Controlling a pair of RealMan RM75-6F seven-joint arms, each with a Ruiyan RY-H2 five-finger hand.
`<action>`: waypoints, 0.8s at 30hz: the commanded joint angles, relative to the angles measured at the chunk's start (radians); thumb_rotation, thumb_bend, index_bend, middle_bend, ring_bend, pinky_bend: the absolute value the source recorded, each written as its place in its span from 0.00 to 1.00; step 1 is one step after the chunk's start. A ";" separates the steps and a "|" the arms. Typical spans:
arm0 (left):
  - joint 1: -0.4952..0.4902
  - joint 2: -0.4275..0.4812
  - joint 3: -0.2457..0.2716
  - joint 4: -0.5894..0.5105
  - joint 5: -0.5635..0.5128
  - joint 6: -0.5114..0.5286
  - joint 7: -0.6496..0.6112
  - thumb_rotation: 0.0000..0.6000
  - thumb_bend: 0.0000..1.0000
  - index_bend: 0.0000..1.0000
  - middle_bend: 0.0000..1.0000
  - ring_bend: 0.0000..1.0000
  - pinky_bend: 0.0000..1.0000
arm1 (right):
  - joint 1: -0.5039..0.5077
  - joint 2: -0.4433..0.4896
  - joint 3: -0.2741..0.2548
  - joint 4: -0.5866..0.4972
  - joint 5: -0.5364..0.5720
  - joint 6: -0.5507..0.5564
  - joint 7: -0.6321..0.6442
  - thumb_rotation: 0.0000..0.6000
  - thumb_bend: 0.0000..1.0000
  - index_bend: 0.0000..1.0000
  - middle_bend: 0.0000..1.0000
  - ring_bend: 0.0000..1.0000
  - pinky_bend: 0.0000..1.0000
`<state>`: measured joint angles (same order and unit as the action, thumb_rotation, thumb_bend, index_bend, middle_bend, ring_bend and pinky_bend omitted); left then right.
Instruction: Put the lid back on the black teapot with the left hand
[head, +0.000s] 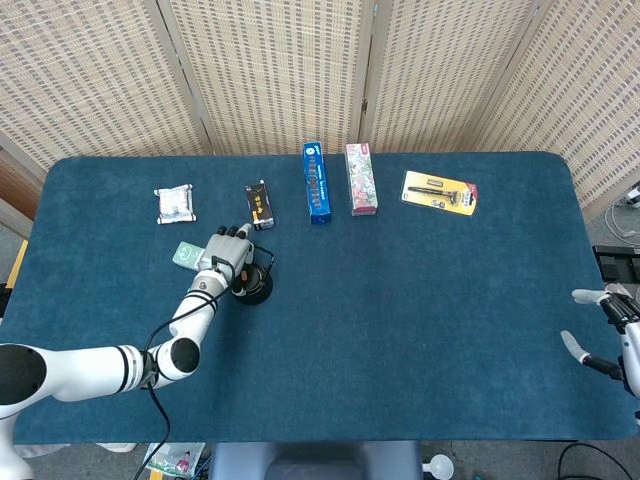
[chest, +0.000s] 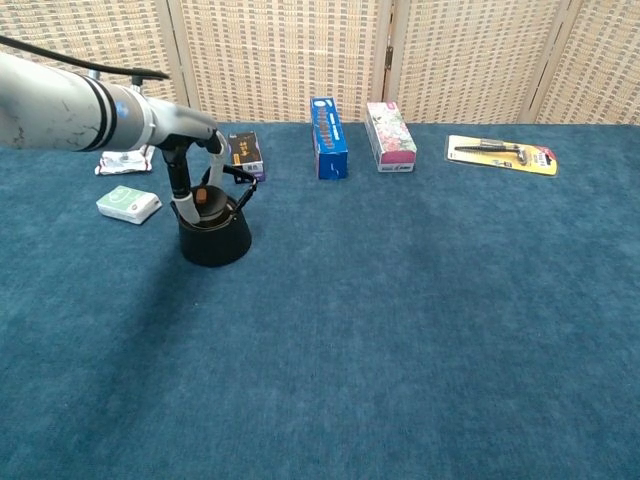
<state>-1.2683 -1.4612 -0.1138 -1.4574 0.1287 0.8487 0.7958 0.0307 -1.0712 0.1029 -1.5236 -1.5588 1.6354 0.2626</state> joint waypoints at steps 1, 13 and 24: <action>0.001 0.003 0.001 -0.004 0.001 0.001 -0.001 1.00 0.07 0.41 0.00 0.00 0.04 | 0.000 0.000 0.000 0.000 0.000 0.000 0.000 1.00 0.26 0.32 0.38 0.33 0.48; 0.003 0.009 0.005 -0.012 0.002 0.007 -0.007 1.00 0.07 0.32 0.00 0.00 0.04 | 0.000 0.001 0.001 0.000 0.001 -0.001 0.002 1.00 0.26 0.32 0.38 0.33 0.48; 0.053 0.083 0.016 -0.157 0.080 0.114 -0.039 1.00 0.07 0.30 0.00 0.00 0.08 | -0.002 0.000 -0.001 0.000 -0.006 0.004 0.000 1.00 0.26 0.32 0.38 0.33 0.48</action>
<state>-1.2323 -1.3988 -0.1030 -1.5821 0.1834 0.9343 0.7671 0.0289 -1.0712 0.1026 -1.5231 -1.5640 1.6395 0.2638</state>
